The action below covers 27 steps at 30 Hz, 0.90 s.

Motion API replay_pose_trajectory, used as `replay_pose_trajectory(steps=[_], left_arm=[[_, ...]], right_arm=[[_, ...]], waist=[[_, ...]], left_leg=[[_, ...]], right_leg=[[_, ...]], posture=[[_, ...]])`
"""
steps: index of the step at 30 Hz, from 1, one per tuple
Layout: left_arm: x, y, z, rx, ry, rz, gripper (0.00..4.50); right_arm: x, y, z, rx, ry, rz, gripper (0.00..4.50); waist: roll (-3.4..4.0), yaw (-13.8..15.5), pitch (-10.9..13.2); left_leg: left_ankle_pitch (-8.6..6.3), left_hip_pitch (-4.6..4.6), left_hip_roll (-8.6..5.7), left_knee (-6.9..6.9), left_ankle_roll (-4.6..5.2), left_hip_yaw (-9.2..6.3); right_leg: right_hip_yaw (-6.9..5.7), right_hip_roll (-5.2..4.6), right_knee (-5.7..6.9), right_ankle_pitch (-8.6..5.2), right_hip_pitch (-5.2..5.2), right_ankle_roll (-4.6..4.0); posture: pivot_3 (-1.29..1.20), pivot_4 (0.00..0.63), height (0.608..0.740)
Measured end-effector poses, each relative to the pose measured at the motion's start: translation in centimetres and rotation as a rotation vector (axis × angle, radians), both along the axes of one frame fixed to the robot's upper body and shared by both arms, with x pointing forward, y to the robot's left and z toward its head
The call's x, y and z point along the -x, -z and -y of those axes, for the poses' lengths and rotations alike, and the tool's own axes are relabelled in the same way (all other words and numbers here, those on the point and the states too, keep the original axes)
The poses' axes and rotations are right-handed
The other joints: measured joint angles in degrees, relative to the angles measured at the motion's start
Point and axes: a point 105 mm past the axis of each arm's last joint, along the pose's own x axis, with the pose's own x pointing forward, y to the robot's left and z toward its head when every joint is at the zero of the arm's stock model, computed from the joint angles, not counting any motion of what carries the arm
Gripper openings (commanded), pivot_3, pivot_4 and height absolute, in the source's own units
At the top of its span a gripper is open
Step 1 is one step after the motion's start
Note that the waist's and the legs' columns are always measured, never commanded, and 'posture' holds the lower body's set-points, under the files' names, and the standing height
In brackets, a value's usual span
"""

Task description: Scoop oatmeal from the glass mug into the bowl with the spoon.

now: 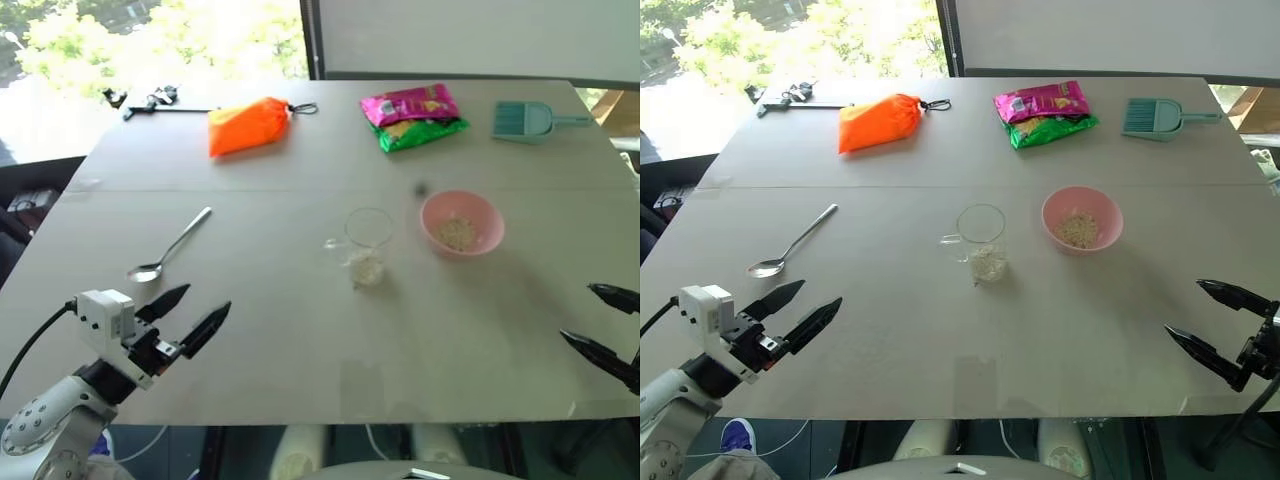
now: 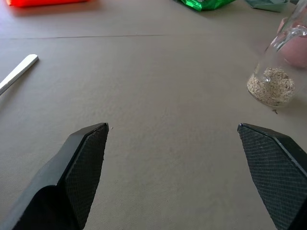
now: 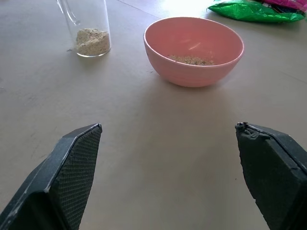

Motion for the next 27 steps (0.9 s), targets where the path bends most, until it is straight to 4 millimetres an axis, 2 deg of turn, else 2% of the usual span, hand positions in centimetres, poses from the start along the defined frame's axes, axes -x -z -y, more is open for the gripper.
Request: replay_pose_trajectory(steps=[4, 7, 9, 11, 14, 17, 21, 27], left_arm=[[-0.7, -0.6, 0.0, 0.016, -0.009, 0.030, 4.46], [-1.8, -1.6, 0.3, 0.037, -0.012, 0.076, 4.46], [-2.0, -1.8, 0.5, 0.046, -0.008, 0.079, 4.46], [-2.5, -1.7, 0.5, 0.057, -0.017, 0.079, 4.46], [-3.9, -2.3, -0.5, 0.037, -0.052, 0.081, 4.46], [-4.7, -2.1, -2.7, -0.009, -0.115, 0.027, 4.46], [-5.0, -2.1, -4.4, -0.036, -0.156, 0.005, 4.46], [-5.9, -3.6, -5.6, -0.073, -0.183, 0.003, 4.46]], right_arm=[[-0.3, -0.1, -0.2, -0.035, -0.009, 0.029, 4.50], [-0.7, -0.2, -1.2, -0.100, -0.044, 0.065, 4.50], [-0.8, -0.4, -1.5, -0.114, -0.062, 0.075, 4.50], [-0.9, -1.1, -2.6, -0.168, -0.128, 0.098, 4.50], [-0.5, -3.7, -6.2, -0.210, -0.342, 0.153, 4.50], [0.4, -6.3, -8.8, -0.216, -0.512, 0.188, 4.50], [0.7, -6.9, -9.9, -0.248, -0.557, 0.193, 4.50], [1.0, -6.9, -10.3, -0.261, -0.566, 0.202, 4.50]], waist=[[0.00, 0.0, 0.0], [0.03, 0.0, 0.0], [0.03, -0.1, 0.0], [0.05, -0.2, 0.0], [0.17, -0.2, 0.1], [0.11, -0.1, 0.1], [0.07, 0.0, 0.1], [0.07, -0.1, 0.1]], left_leg=[[0.00, 0.03, 0.01, 0.02, 0.01, -0.06], [0.01, 0.06, 0.00, 0.06, -0.01, -0.05], [0.01, 0.05, -0.01, 0.06, -0.01, -0.03], [0.01, 0.05, 0.01, 0.04, -0.01, -0.04], [0.01, 0.09, 0.03, 0.12, -0.01, -0.08], [0.00, 0.06, 0.02, 0.17, 0.00, -0.15], [0.01, -0.06, -0.04, 0.21, -0.01, -0.21], [0.01, -0.01, 0.00, 0.26, -0.01, -0.28]], right_leg=[[-0.06, 0.02, 0.02, 0.00, 0.05, 0.00], [-0.06, 0.01, 0.08, 0.01, 0.08, 0.01], [-0.03, 0.00, 0.06, 0.01, 0.07, 0.01], [-0.04, 0.02, 0.04, 0.01, 0.07, 0.01], [-0.05, 0.06, 0.23, 0.01, 0.06, 0.01], [-0.13, 0.08, 0.24, 0.01, 0.07, 0.01], [-0.21, 0.02, 0.19, 0.01, 0.03, 0.01], [-0.27, 0.05, 0.33, 0.00, 0.03, 0.01]], posture=[[0.00, 0.150, 0.740], [0.00, 0.150, 0.740], [0.00, 0.150, 0.740], [0.00, 0.150, 0.740], [0.00, 0.150, 0.740], [0.00, 0.150, 0.740], [0.00, 0.150, 0.740], [0.00, 0.150, 0.740]])
